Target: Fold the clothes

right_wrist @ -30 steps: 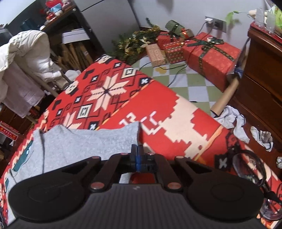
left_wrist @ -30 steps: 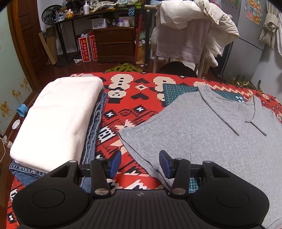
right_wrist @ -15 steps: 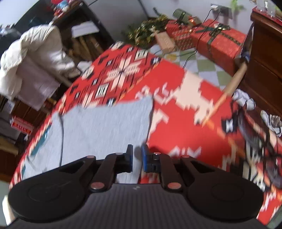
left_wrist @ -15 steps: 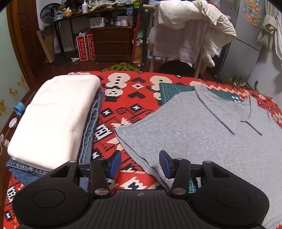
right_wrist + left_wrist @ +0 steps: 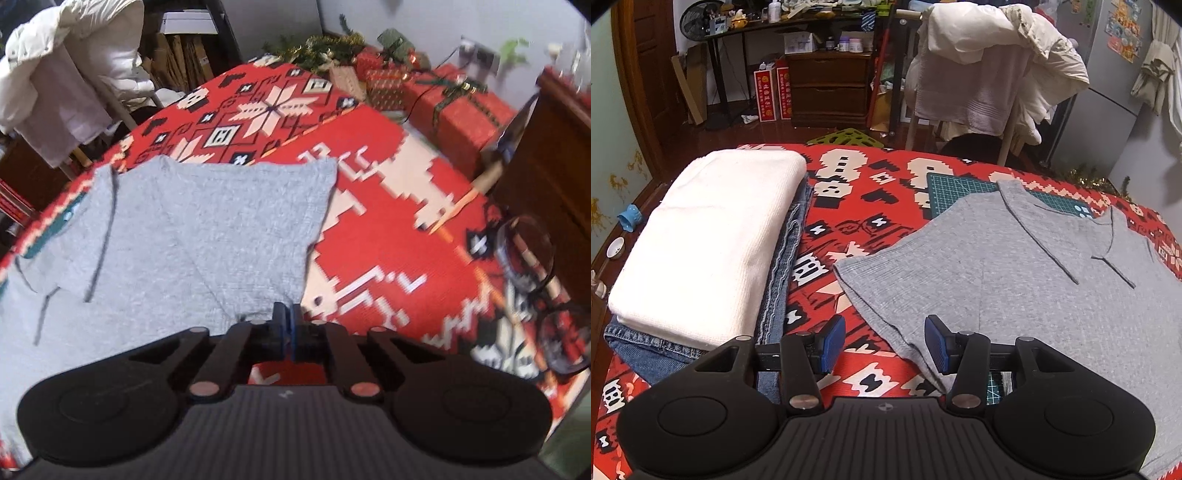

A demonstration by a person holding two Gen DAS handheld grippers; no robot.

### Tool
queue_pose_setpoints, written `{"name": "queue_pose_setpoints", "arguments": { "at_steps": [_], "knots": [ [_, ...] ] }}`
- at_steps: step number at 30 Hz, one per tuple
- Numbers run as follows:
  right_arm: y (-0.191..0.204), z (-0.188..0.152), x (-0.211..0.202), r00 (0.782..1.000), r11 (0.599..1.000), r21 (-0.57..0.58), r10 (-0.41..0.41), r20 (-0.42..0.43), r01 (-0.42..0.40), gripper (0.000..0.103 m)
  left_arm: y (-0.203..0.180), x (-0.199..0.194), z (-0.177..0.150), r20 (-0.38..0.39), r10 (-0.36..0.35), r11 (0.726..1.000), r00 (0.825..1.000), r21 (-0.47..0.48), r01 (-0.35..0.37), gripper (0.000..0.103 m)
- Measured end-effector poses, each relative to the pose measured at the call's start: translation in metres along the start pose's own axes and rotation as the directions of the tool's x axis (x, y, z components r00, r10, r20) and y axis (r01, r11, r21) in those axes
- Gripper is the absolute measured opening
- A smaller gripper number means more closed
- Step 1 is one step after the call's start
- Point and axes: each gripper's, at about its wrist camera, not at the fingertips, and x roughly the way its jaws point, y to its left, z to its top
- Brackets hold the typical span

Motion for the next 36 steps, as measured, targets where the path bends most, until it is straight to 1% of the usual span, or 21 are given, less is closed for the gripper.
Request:
{"name": "queue_pose_setpoints", "arguments": {
  "at_steps": [1,2,4,5,6,9,11,13,17,19,25,26,27,28,32,34,36],
  "knots": [
    [-0.002,0.001,0.000,1.000,1.000,-0.002,-0.022,0.012,0.022,0.002,0.000,0.000,0.000,-0.001,-0.002,1.000,1.000,-0.001,0.002,0.047],
    [-0.006,0.003,0.000,1.000,1.000,0.003,-0.011,0.009,0.011,0.002,0.001,-0.001,-0.001,-0.002,-0.005,1.000,1.000,-0.001,0.005,0.047],
    [-0.016,0.004,-0.001,0.998,0.998,0.031,0.058,-0.016,-0.058,0.003,0.001,-0.001,-0.002,-0.005,-0.012,1.000,1.000,0.001,0.012,0.047],
    [-0.018,0.004,-0.004,0.996,0.996,0.033,0.086,-0.017,-0.085,0.008,0.001,-0.002,-0.002,-0.006,-0.015,1.000,1.000,0.002,0.015,0.047],
    [-0.020,0.002,-0.008,0.995,0.994,0.035,0.103,-0.007,-0.103,0.011,0.000,-0.002,-0.003,-0.008,-0.020,1.000,1.000,0.004,0.020,0.047],
    [-0.019,-0.005,-0.023,0.987,0.987,0.012,0.162,0.014,-0.162,0.011,-0.002,-0.003,-0.007,-0.015,-0.031,1.000,0.999,0.005,0.031,0.047],
    [-0.015,-0.010,-0.028,0.979,0.979,-0.001,0.206,0.003,-0.206,0.011,-0.004,-0.004,-0.010,-0.019,-0.038,0.999,0.999,0.006,0.038,0.047],
    [-0.007,-0.017,-0.029,0.973,0.973,-0.033,0.229,-0.020,-0.230,0.011,-0.005,-0.004,-0.012,-0.025,-0.045,0.999,0.999,0.006,0.045,0.047],
    [0.006,-0.026,-0.022,0.975,0.971,-0.087,0.217,-0.052,-0.221,0.011,-0.006,-0.006,-0.015,-0.026,-0.048,0.999,0.999,0.009,0.048,0.047],
    [0.008,-0.028,-0.019,0.972,0.969,-0.091,0.225,-0.063,-0.230,0.011,-0.004,-0.007,-0.015,-0.026,-0.047,0.999,0.999,0.007,0.047,0.047],
    [0.020,-0.033,-0.013,0.978,0.967,-0.146,0.198,-0.072,-0.207,0.011,0.002,-0.005,-0.016,-0.034,-0.043,0.999,0.999,-0.012,0.042,0.048],
    [0.022,-0.034,-0.013,0.980,0.966,-0.167,0.188,-0.069,-0.197,0.010,0.003,-0.005,-0.017,-0.035,-0.042,0.999,0.998,-0.014,0.042,0.048],
    [0.025,-0.035,-0.013,0.983,0.965,-0.189,0.173,-0.064,-0.182,0.005,0.003,-0.005,-0.017,-0.037,-0.043,0.999,0.998,-0.016,0.042,0.048],
    [0.028,-0.036,-0.014,0.986,0.964,-0.209,0.157,-0.060,-0.166,0.004,0.003,-0.005,-0.018,-0.039,-0.045,0.999,0.998,-0.019,0.044,0.048],
    [0.038,-0.041,-0.019,0.995,0.956,-0.275,0.096,-0.027,-0.100,0.001,0.003,-0.005,-0.020,-0.045,-0.048,0.999,0.998,-0.022,0.047,0.048],
    [0.033,-0.040,-0.022,0.999,0.961,-0.273,0.053,-0.001,-0.052,0.001,0.003,-0.006,-0.021,-0.044,-0.048,0.999,0.998,-0.022,0.047,0.048],
    [0.019,-0.035,-0.022,0.998,0.974,-0.219,0.058,-0.010,-0.059,0.000,0.004,-0.008,-0.022,-0.044,-0.051,0.999,0.998,-0.020,0.051,0.048]
  ]
}}
